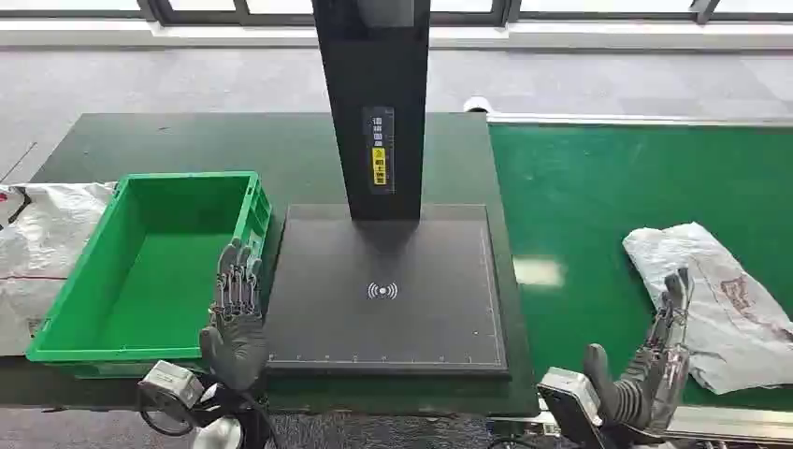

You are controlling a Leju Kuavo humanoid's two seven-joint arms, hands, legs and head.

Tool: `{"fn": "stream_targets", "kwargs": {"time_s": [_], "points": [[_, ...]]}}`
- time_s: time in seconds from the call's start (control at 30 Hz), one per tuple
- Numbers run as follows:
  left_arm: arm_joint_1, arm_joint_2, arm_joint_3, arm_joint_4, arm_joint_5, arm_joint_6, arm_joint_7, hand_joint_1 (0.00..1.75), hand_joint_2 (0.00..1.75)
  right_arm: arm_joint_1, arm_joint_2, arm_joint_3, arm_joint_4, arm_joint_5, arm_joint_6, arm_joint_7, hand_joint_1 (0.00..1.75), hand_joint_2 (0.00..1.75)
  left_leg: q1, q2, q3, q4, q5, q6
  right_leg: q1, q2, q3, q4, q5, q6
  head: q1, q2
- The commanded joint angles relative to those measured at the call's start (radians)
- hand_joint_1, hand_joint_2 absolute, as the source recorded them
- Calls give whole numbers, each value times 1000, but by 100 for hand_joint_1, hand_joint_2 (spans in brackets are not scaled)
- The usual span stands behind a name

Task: Moved the parcel from conveyor to table for the left to box.

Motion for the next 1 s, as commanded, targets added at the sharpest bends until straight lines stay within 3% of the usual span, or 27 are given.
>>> {"fn": "stream_targets", "kwargs": {"time_s": [0.03,0.07,0.1,0.2,0.43,0.7,0.73,0.8,0.87,1.0], "points": [[-34,-8,58,89,-17,-8,-5,0,0,-54,-50,-146,136,175,-8,77,0,175,1,0,2,-3,1,1,0,0,3,-4,1,0,0,0],[-33,-8,60,89,-14,-10,-5,0,0,-57,-54,-147,141,197,-7,88,0,175,1,0,2,-2,1,0,0,0,2,-3,1,0,0,0],[-37,-12,83,104,9,-27,-5,0,0,-80,-71,-185,193,367,-28,182,0,175,1,1,2,-3,1,0,1,1,3,-4,2,0,0,0],[-25,-8,99,102,11,-41,-5,0,0,-141,-159,-294,373,538,3,295,0,175,1,0,3,-3,1,1,1,0,4,-5,2,0,0,0],[-15,-10,94,87,16,-50,-5,0,0,-179,-206,-370,482,574,-45,284,0,175,0,-1,1,-2,1,3,-1,-1,4,-5,2,3,0,0],[-16,-9,94,88,17,-50,-5,0,0,-180,-197,-370,478,577,-50,283,0,175,0,0,1,0,0,4,-2,-1,2,-2,1,3,0,0],[-30,-40,141,121,102,10,-5,0,0,-246,-396,-333,745,657,90,637,0,175,1,0,1,-1,0,4,-1,0,3,-4,1,2,0,0],[-49,-40,137,142,75,100,18,0,0,-474,-604,-417,1284,657,-82,586,0,175,1,1,2,-2,1,6,-1,1,5,-6,3,4,0,0],[-64,-36,129,161,84,124,42,0,0,-531,-659,-417,1382,657,-89,588,0,175,2,5,3,-2,1,7,0,4,7,-9,5,5,0,0],[-90,-20,99,206,69,207,13,0,0,-578,-645,-452,1417,638,-55,608,0,175,-4,0,-3,3,2,13,-5,0,1,-5,5,10,0,0]]}}
